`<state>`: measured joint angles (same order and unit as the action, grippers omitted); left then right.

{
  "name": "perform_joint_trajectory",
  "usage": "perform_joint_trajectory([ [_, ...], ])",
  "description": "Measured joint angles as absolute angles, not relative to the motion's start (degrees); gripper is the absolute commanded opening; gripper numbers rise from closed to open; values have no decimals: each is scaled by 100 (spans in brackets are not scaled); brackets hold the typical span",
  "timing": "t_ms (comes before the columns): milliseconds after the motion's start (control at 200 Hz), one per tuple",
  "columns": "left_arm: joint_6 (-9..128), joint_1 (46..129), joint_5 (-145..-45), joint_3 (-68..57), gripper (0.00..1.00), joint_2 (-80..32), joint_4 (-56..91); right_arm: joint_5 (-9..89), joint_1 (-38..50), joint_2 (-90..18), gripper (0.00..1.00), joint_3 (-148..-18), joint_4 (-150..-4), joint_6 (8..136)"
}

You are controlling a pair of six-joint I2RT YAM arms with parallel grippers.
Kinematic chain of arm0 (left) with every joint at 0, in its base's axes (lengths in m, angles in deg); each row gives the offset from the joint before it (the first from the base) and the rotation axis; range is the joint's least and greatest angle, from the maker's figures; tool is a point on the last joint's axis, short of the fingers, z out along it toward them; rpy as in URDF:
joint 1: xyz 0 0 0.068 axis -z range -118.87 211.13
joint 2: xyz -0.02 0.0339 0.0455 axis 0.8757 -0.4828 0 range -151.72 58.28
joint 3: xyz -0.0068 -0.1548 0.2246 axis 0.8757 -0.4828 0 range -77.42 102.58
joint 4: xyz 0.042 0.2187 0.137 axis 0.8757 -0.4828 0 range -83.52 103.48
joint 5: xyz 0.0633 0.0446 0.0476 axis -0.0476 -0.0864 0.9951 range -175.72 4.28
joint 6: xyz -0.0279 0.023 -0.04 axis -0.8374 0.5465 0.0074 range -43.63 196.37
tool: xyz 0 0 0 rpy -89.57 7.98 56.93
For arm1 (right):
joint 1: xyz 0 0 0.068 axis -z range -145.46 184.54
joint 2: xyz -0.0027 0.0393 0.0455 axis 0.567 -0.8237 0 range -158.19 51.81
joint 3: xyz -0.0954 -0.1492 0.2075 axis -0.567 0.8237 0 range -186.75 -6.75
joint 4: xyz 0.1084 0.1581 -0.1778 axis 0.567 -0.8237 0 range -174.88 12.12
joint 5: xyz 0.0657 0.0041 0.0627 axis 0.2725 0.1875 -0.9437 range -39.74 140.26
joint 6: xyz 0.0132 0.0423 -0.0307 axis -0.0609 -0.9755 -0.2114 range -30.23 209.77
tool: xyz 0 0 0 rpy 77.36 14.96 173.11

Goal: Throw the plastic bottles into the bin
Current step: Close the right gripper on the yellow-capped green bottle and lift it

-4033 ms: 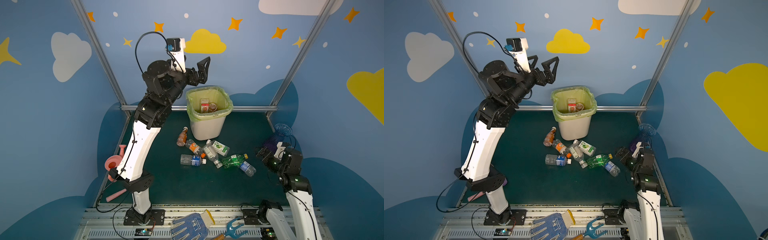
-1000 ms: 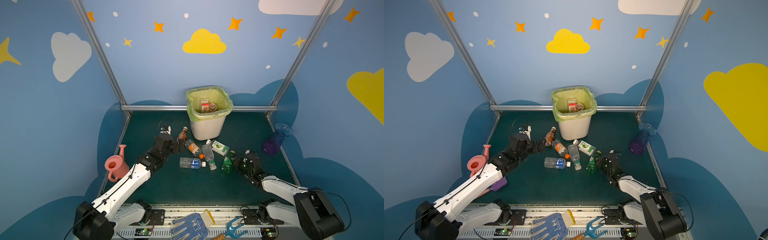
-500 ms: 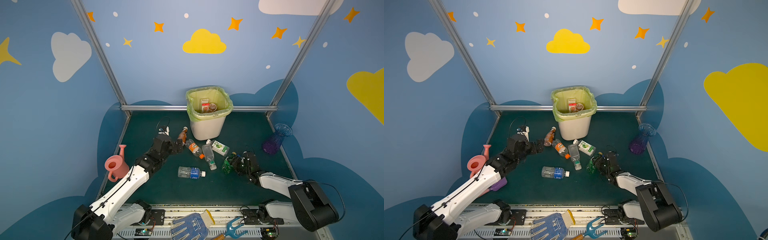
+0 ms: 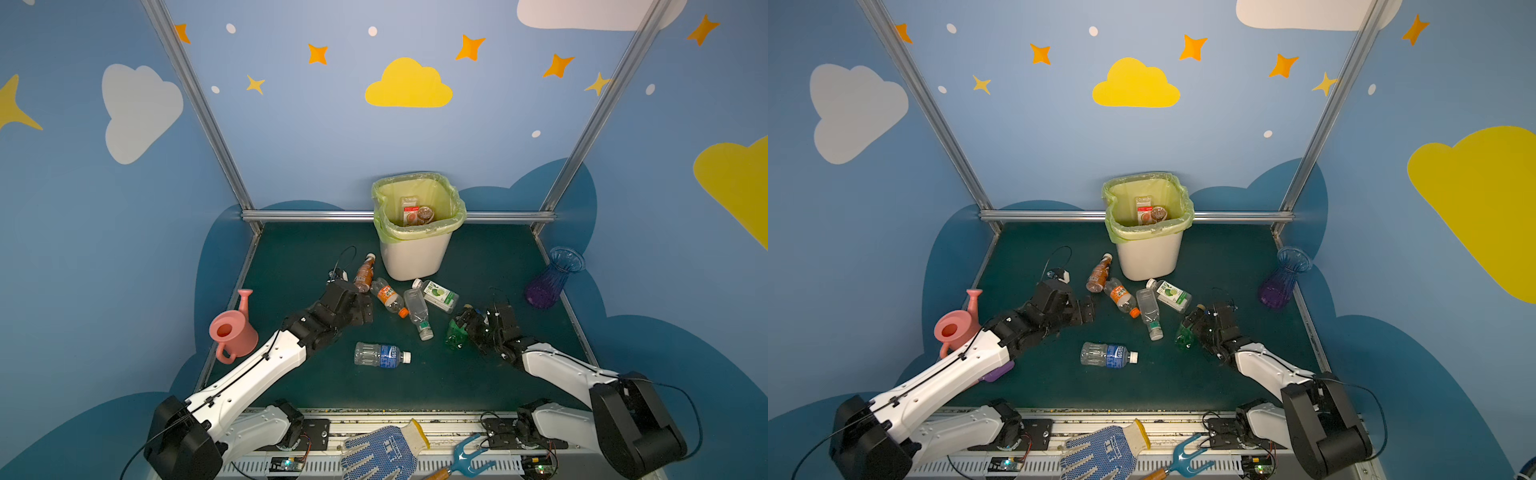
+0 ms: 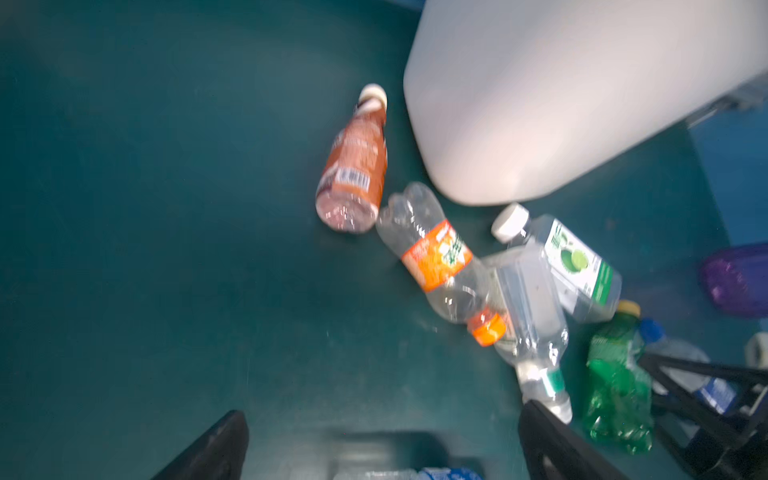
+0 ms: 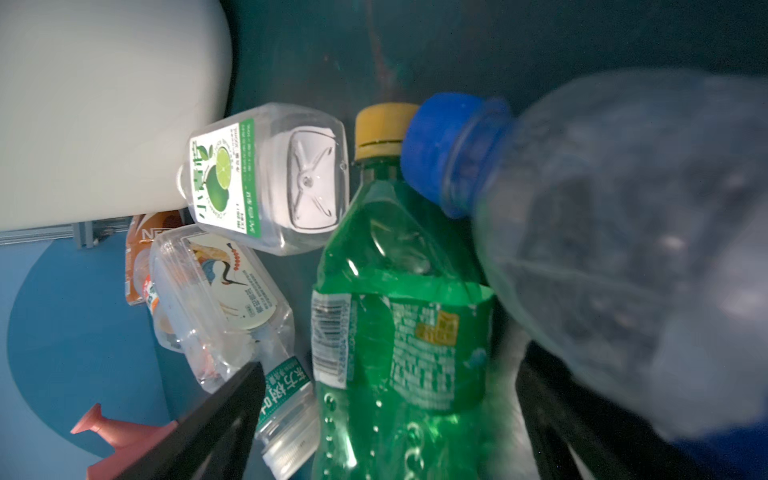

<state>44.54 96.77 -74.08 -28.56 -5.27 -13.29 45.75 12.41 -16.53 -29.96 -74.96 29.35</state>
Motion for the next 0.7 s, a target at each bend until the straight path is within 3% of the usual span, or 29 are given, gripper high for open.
perform_joint_trajectory([
  [265,4008,9679,-6975,-2937,100,-527,-1547,4820,1191,-1609,98,-3966,-9046,3381],
  [701,3955,9633,-6529,-3258,100,-320,-1676,5261,712,-3257,96,-5417,-10556,3956],
])
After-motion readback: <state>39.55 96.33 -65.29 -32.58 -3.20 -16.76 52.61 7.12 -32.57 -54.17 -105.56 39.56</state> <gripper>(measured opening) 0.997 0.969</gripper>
